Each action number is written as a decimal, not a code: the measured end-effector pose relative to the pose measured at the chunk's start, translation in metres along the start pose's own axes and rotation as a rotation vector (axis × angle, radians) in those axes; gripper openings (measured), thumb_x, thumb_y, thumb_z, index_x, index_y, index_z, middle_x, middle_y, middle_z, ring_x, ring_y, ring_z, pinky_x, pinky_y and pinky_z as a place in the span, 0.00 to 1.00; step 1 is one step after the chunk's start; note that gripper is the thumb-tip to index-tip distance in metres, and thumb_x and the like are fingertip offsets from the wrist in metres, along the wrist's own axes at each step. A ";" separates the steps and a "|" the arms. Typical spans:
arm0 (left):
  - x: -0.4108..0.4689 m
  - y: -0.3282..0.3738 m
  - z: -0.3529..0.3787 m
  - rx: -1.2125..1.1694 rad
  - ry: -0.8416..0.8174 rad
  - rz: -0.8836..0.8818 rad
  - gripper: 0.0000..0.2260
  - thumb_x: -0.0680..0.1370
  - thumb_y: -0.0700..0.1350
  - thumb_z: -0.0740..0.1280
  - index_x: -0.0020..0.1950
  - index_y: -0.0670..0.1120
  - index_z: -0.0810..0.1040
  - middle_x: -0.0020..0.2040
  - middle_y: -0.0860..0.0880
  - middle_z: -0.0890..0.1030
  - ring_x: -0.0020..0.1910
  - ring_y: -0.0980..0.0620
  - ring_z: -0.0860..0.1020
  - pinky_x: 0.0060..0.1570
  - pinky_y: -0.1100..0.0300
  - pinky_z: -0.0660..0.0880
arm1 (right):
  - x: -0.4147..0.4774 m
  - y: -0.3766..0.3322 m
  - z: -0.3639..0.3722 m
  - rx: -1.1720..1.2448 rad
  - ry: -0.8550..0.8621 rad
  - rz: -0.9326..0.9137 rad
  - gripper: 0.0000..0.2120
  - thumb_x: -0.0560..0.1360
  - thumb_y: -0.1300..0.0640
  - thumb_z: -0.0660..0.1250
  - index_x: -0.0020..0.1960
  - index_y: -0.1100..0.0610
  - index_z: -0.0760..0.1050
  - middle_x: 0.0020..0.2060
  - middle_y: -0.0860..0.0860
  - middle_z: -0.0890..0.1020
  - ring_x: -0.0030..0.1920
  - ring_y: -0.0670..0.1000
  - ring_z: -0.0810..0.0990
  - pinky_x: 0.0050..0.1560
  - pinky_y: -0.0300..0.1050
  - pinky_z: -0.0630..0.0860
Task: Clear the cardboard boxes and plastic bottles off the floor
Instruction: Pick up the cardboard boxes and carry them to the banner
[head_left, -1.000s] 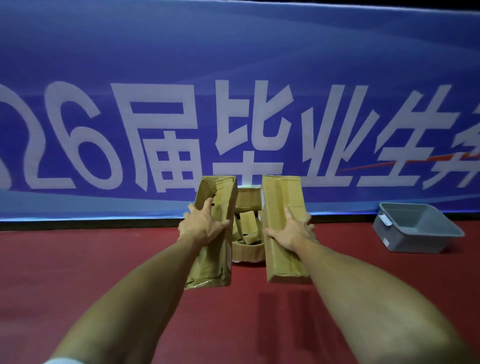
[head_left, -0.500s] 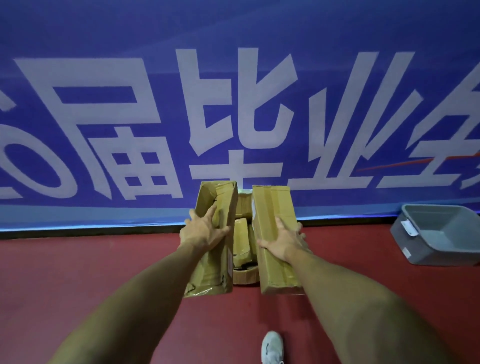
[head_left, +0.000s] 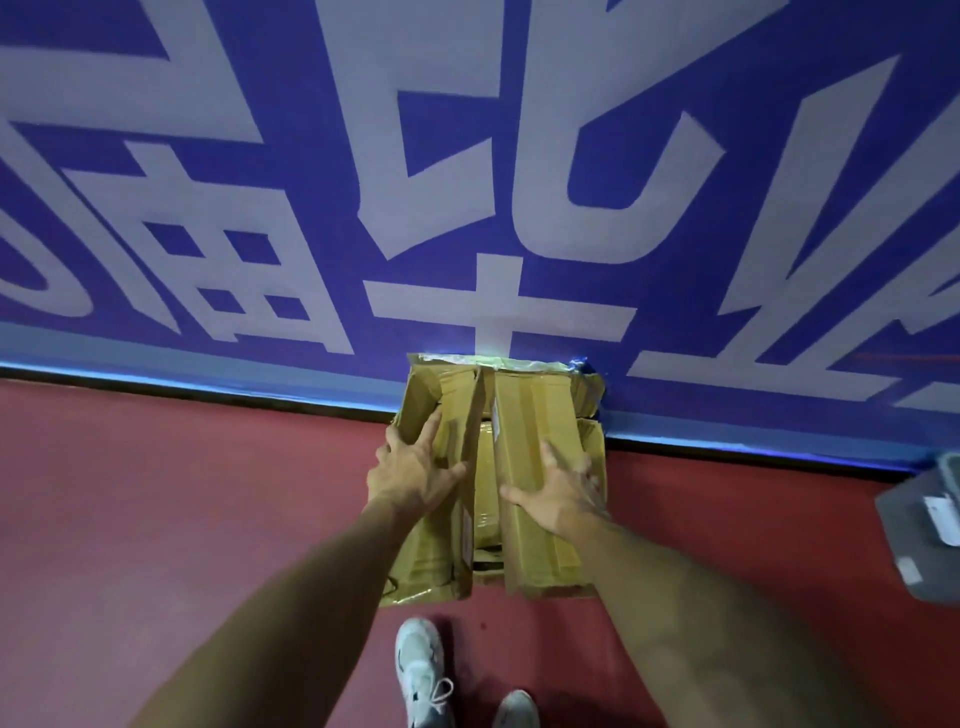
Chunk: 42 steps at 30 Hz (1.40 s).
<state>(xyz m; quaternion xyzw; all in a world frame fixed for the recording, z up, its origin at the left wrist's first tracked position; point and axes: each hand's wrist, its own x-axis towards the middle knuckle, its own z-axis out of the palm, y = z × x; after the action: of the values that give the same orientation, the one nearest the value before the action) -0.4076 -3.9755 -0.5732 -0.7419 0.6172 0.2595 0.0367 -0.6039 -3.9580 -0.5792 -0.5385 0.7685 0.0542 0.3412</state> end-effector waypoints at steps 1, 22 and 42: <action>0.016 -0.002 0.012 -0.006 -0.005 -0.003 0.39 0.76 0.69 0.62 0.80 0.65 0.43 0.78 0.37 0.53 0.72 0.36 0.65 0.63 0.43 0.71 | 0.018 -0.001 0.009 -0.005 -0.003 -0.004 0.49 0.71 0.27 0.65 0.80 0.36 0.38 0.80 0.57 0.39 0.79 0.66 0.50 0.71 0.63 0.66; 0.157 -0.024 0.128 0.044 -0.178 -0.076 0.42 0.73 0.74 0.60 0.80 0.64 0.43 0.81 0.42 0.38 0.78 0.36 0.51 0.68 0.29 0.58 | 0.178 0.021 0.115 -0.022 0.069 0.084 0.51 0.72 0.27 0.64 0.79 0.40 0.34 0.80 0.55 0.39 0.78 0.62 0.48 0.72 0.66 0.59; 0.002 0.086 -0.179 0.139 0.164 0.415 0.31 0.78 0.68 0.58 0.80 0.61 0.55 0.81 0.43 0.50 0.79 0.38 0.52 0.70 0.33 0.61 | -0.062 -0.072 -0.174 -0.096 0.330 -0.019 0.32 0.79 0.39 0.62 0.79 0.44 0.56 0.78 0.55 0.56 0.76 0.62 0.57 0.71 0.65 0.59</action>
<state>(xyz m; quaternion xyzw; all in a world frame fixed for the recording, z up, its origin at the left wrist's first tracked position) -0.4271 -4.0643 -0.3965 -0.6134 0.7738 0.1572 -0.0167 -0.6108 -4.0175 -0.3905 -0.5630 0.8055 -0.0016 0.1847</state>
